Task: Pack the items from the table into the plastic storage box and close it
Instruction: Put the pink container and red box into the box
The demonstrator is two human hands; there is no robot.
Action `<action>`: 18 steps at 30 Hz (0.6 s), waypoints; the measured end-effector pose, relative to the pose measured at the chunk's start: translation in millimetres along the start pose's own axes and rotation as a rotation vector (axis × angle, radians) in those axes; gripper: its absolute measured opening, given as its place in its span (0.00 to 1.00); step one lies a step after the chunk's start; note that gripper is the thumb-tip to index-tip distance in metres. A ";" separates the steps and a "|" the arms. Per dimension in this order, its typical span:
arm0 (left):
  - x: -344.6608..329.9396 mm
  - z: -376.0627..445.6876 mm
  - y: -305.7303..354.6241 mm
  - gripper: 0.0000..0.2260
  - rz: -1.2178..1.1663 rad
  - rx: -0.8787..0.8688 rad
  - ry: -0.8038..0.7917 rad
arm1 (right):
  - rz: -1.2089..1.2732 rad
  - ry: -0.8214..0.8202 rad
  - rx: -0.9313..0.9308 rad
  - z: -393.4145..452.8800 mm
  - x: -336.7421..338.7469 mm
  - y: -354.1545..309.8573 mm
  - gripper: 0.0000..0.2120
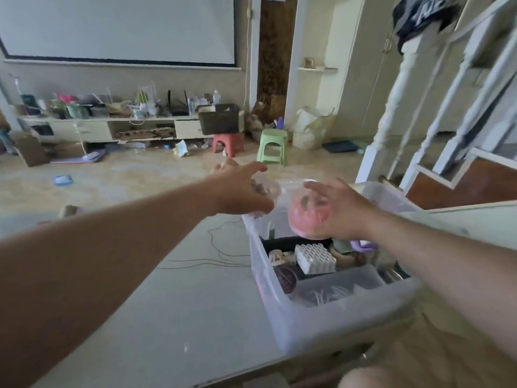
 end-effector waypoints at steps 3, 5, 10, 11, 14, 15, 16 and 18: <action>-22.3 13.9 27.6 0.40 0.062 -0.036 0.005 | -0.033 -0.099 0.103 5.6 -47.9 10.6 0.44; -34.3 21.4 35.3 0.41 0.112 -0.043 0.006 | 0.026 -0.120 0.125 13.3 -72.5 4.0 0.45; -49.6 33.2 28.6 0.39 0.121 -0.006 0.011 | 0.279 -0.274 0.140 25.1 -96.4 2.6 0.44; -52.5 34.6 25.9 0.38 0.091 0.005 0.006 | 0.301 -0.340 0.163 23.4 -98.3 5.9 0.46; -58.1 38.6 23.9 0.37 0.020 0.021 0.013 | 0.260 -0.377 0.182 18.2 -85.1 17.1 0.57; -59.1 40.5 27.0 0.37 -0.001 0.016 0.028 | 0.250 -0.351 0.155 19.7 -75.0 25.4 0.56; -60.7 43.9 30.1 0.38 -0.024 0.011 0.043 | 0.271 -0.311 0.104 22.0 -62.0 37.2 0.53; -66.3 52.0 39.7 0.39 -0.059 0.003 0.065 | 0.344 -0.222 -0.017 21.8 -34.5 62.2 0.48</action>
Point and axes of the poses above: each hand's wrist, its own z-axis towards the middle knuckle, its own x-axis out of the back of the hand, y = z × x, the point moved 5 cm from there along z, towards the middle knuckle, and after that the axes turned 3 degrees about -x, right-handed, at the moved point
